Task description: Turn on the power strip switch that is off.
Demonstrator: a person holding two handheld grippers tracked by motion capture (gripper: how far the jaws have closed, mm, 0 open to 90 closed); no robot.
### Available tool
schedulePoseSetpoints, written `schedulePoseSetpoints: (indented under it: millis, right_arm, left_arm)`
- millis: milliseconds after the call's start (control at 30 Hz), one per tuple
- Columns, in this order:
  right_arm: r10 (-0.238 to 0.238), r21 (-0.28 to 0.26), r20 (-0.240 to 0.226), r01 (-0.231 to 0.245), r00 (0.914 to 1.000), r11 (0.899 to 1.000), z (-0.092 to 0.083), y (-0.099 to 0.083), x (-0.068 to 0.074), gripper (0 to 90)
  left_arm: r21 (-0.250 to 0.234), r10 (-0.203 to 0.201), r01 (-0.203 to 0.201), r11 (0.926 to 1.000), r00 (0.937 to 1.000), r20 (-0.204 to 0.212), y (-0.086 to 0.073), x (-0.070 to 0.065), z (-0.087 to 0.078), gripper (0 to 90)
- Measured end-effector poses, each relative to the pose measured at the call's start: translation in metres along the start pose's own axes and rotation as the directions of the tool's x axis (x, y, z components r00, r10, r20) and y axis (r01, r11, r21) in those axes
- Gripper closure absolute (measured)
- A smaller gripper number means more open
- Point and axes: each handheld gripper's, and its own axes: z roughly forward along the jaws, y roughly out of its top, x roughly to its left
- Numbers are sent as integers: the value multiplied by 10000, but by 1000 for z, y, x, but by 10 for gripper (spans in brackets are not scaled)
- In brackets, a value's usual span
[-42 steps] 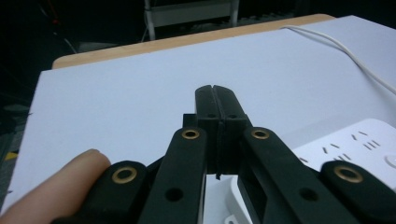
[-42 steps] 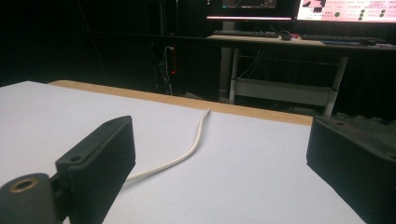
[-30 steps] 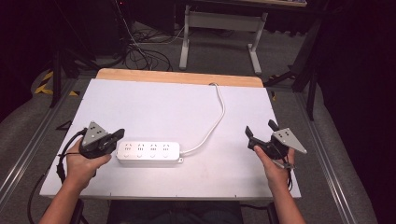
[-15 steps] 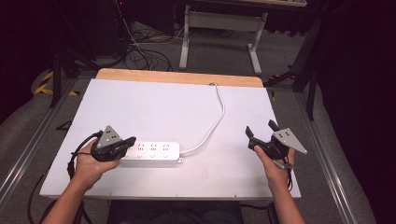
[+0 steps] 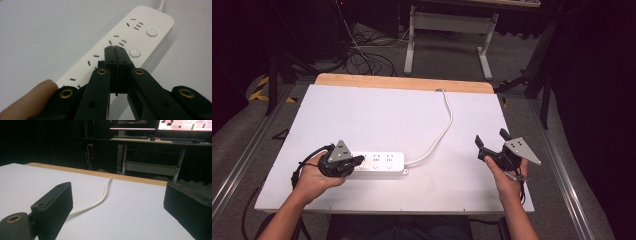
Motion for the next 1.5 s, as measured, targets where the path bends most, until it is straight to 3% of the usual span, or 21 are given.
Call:
schedulePoseSetpoints:
  millis: [167, 467, 900, 1067, 1200, 1267, 1367, 1500]
  right_arm:
    - [19, -11, -31, -19, 10000, 10000, 0, 0, 0, 95]
    - [7, -9, -21, -7, 10000, 10000, 0, 0, 0, 96]
    - [13, -62, -2, -13, 10000, 10000, -1, 1, 0, 96]
    - [30, -106, 18, -30, 10000, 9999, -2, 1, 0, 96]
    - [50, -131, 39, -50, 10000, 9999, -3, 2, -1, 96]
    - [49, -147, 20, -49, 10000, 9999, -3, 2, -1, 96]
    - [55, -159, 21, -54, 10000, 9999, -3, 2, -1, 96]
    - [40, -128, 42, -39, 10000, 9999, -3, 1, -1, 96]
  left_arm:
    - [433, 165, -165, 9989, 9999, 19, -1, -1, 6, 898]
    - [648, 107, -109, 9978, 9999, 28, -4, 1, 12, 896]
    - [602, -68, 60, 9982, 9999, 129, -5, 2, 14, 900]
    - [588, -207, 184, 9981, 9991, 382, -5, -1, 17, 900]
    - [631, -27, 16, 9980, 9999, 161, -2, -3, 19, 900]
    - [632, -239, 220, 9978, 9993, 282, -3, -3, 19, 900]
    - [619, -155, 140, 9980, 9996, 245, -3, -2, 19, 900]
    - [564, -497, 483, 9972, 9985, 236, -6, 5, 14, 900]
